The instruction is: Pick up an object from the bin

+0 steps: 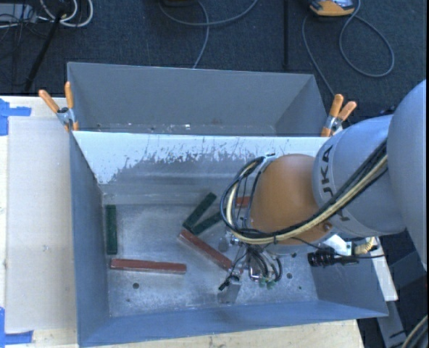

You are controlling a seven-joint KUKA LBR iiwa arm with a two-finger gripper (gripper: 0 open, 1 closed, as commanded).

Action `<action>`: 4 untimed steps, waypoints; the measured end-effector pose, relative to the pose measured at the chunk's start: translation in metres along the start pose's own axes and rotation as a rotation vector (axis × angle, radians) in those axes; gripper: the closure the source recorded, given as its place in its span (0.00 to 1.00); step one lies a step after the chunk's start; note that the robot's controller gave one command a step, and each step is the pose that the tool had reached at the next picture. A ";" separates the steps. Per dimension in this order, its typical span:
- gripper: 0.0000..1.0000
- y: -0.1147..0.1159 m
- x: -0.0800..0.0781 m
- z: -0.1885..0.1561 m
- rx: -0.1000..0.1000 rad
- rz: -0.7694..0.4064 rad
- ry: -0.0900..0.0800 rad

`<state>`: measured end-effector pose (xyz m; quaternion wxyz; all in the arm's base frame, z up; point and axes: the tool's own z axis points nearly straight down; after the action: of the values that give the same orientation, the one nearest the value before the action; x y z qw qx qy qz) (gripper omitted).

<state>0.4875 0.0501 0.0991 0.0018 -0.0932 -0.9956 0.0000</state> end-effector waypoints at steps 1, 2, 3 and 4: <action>0.00 -0.002 -0.008 0.030 0.000 0.188 0.001; 0.00 -0.002 -0.008 0.031 0.000 0.189 -0.001; 1.00 -0.002 -0.008 0.031 -0.001 0.190 -0.001; 1.00 -0.002 -0.008 0.017 -0.001 0.190 -0.003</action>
Offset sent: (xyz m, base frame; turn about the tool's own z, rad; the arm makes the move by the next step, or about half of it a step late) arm 0.0080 -0.0032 -0.0291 0.1880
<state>0.4946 0.0463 0.0823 0.0004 -0.1873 -0.9823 -0.0002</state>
